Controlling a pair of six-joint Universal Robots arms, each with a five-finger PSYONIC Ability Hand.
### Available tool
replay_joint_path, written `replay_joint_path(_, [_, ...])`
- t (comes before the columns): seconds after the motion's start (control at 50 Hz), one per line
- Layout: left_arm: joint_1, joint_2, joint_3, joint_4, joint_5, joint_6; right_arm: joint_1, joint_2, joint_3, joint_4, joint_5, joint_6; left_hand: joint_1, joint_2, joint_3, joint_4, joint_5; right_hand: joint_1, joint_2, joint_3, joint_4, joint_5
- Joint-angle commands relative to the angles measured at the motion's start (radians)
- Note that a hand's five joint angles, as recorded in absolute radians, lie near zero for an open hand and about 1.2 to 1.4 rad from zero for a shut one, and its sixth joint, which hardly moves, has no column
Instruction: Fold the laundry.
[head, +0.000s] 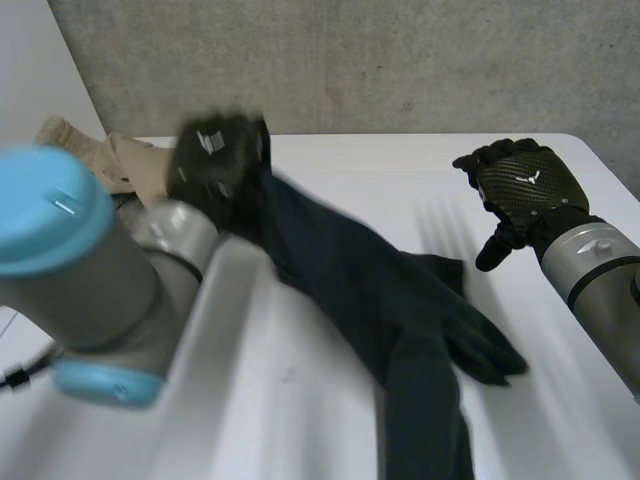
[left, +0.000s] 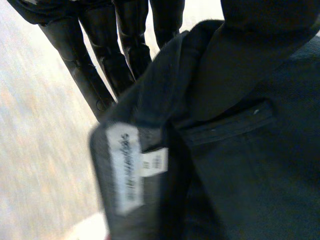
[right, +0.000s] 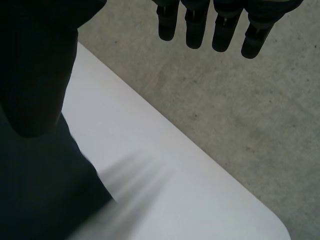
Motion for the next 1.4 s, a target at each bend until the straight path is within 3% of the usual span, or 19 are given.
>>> replay_joint_path(0.02, [-0.012,0.038,0.112,0.008,0.165,-0.076,0.019,-0.005,-0.007,-0.006,0.023,0.004,0.261,0.204,0.211,0.197,0.241,-0.050,-0.032,-0.032,-0.033,-0.048])
replay_joint_path(0.14, [-0.157,-0.059,0.121,0.014,0.213,-0.130,-0.023,0.007,-0.032,-0.033,0.100,0.023,0.261,0.204,0.211,0.197,0.241,-0.050,-0.032,-0.032,-0.033,-0.048])
replay_joint_path(0.18, [-0.229,-0.132,0.121,0.011,0.268,-0.145,-0.052,0.025,-0.050,-0.054,0.138,0.021,0.255,0.198,0.206,0.191,0.236,-0.050,-0.032,-0.032,-0.033,-0.048])
replay_joint_path(0.22, [-0.270,-0.184,0.118,0.003,0.318,-0.146,-0.073,0.039,-0.064,-0.059,0.153,0.018,-0.048,-0.105,-0.098,-0.112,-0.068,-0.050,-0.032,-0.032,-0.033,-0.048])
replay_joint_path(0.24, [-0.301,-0.230,0.109,-0.012,0.364,-0.153,-0.087,0.045,-0.070,-0.060,0.161,0.015,-0.503,-0.560,-0.553,-0.567,-0.523,-0.050,-0.032,-0.032,-0.033,-0.048])
replay_joint_path(0.28, [-0.316,-0.266,0.101,-0.034,0.401,-0.150,-0.119,0.067,-0.088,-0.057,0.167,0.001,-0.961,-1.018,-1.010,-1.025,-0.981,-0.050,-0.032,-0.032,-0.033,-0.048])
replay_joint_path(0.32, [-0.307,-0.275,0.085,-0.066,0.425,-0.146,-0.147,0.087,-0.102,-0.050,0.166,-0.017,-0.961,-1.018,-1.010,-1.025,-0.981,-0.050,-0.032,-0.032,-0.033,-0.048])
replay_joint_path(0.46, [-0.148,-0.057,0.003,-0.008,0.348,-0.142,-0.153,0.101,-0.121,-0.010,0.127,-0.057,-0.961,-1.018,-1.010,-1.025,-0.981,-0.050,-0.032,-0.032,-0.033,-0.048])
replay_joint_path(0.58, [0.006,0.168,-0.092,0.019,0.287,-0.141,-0.044,0.050,-0.133,0.001,0.045,-0.056,-0.961,-1.018,-1.010,-1.025,-0.981,-0.050,-0.032,-0.032,-0.033,-0.048])
replay_joint_path(0.74, [0.246,0.326,-0.274,-0.203,0.260,-0.126,0.170,0.071,-0.168,0.015,-0.075,-0.060,-0.961,-1.018,-1.010,-1.025,-0.981,-0.050,-0.032,-0.032,-0.033,-0.048])
replay_joint_path(0.88, [0.418,0.348,-0.454,-0.293,0.296,-0.129,0.285,0.101,-0.188,0.228,0.000,-0.096,-0.961,-1.018,-1.010,-1.025,-0.981,0.003,0.021,0.021,0.020,0.005])
replay_joint_path(0.98, [0.481,0.326,-0.538,-0.267,0.375,-0.130,0.386,0.088,-0.190,0.323,0.129,-0.056,-0.961,-1.018,-1.010,-1.025,-0.981,0.003,0.021,0.021,0.020,0.005])
replay_joint_path(1.14, [0.506,0.226,-0.563,-0.244,0.440,-0.130,0.494,0.133,-0.177,0.316,0.224,-0.056,-0.961,-1.018,-1.010,-1.025,-0.981,-0.050,-0.032,-0.032,-0.033,-0.048])
replay_joint_path(1.3, [0.501,0.213,-0.561,-0.241,0.438,-0.132,0.491,0.122,-0.277,0.316,0.337,-0.086,-0.961,-1.018,-1.010,-1.025,-0.981,-0.050,-0.032,-0.032,-0.033,-0.048])
replay_joint_path(1.4, [0.510,0.226,-0.555,-0.241,0.440,-0.130,0.465,0.035,-0.326,0.342,0.327,-0.086,-0.961,-1.018,-1.010,-1.025,-0.981,0.000,0.018,0.017,0.017,0.002])
